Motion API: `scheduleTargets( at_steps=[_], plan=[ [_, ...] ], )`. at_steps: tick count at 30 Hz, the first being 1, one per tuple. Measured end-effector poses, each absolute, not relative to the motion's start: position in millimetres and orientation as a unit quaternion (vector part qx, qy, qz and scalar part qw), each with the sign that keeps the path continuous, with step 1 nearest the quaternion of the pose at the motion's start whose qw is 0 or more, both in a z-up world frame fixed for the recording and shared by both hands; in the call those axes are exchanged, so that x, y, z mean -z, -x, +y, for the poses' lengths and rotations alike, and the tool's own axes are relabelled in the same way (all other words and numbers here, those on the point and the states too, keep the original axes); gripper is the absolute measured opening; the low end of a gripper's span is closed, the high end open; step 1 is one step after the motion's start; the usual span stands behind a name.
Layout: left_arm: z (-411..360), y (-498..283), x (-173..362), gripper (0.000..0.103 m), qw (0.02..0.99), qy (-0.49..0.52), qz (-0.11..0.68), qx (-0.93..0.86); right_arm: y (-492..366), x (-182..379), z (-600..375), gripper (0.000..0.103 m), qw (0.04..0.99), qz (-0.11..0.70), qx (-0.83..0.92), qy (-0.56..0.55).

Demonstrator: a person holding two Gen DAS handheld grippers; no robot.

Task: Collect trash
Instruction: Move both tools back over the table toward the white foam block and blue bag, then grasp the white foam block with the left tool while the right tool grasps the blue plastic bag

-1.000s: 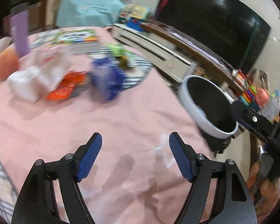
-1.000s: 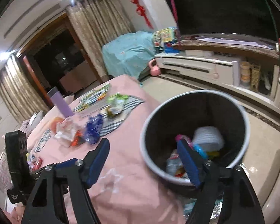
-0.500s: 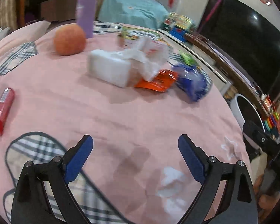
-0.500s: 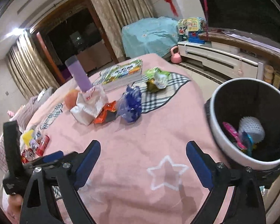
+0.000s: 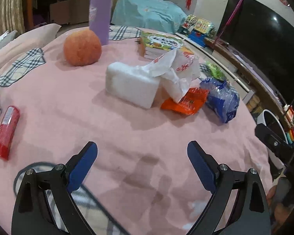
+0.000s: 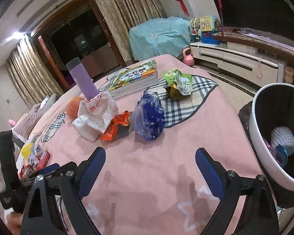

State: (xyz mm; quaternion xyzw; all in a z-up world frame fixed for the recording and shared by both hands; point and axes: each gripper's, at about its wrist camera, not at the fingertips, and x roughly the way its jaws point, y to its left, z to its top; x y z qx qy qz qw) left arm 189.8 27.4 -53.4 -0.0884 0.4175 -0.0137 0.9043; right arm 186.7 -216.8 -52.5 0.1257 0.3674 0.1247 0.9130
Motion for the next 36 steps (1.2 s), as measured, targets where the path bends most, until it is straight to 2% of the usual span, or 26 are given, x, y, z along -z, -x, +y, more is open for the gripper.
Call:
scheduleTargets(
  at_steps=[8, 19, 21, 22, 23, 25, 26, 29, 36],
  plan=[
    [36, -233, 55, 0.095, 0.903, 0.091, 0.419, -0.026, -215, 52, -208, 0.094, 0.915, 0.364, -0.126, -0.116],
    [26, -277, 71, 0.094, 0.897, 0.067, 0.431, -0.066, -261, 73, -197, 0.093, 0.9, 0.4, -0.123, -0.125],
    [31, -275, 73, 0.082, 0.898, 0.079, 0.429, -0.059, -264, 77, -196, 0.089, 0.9, 0.403, -0.118, -0.121],
    [34, -274, 72, 0.069, 0.898, 0.084, 0.429, -0.052, -264, 78, -196, 0.079, 0.899, 0.404, -0.116, -0.12],
    [35, -273, 72, 0.06, 0.898, 0.089, 0.428, -0.042, -264, 79, -197, 0.065, 0.898, 0.406, -0.116, -0.121],
    [34, -269, 71, 0.044, 0.899, 0.091, 0.427, -0.017, -264, 81, -199, 0.047, 0.897, 0.409, -0.114, -0.122],
    [32, -265, 69, 0.038, 0.9, 0.083, 0.427, -0.016, -263, 80, -200, 0.045, 0.898, 0.407, -0.114, -0.122],
    [28, -246, 65, 0.026, 0.902, 0.072, 0.425, 0.009, -251, 73, -203, 0.04, 0.905, 0.396, -0.109, -0.114],
    [46, -178, 55, 0.025, 0.895, 0.073, 0.427, 0.105, -207, 62, -221, 0.04, 0.903, 0.389, -0.127, -0.133]
  ],
)
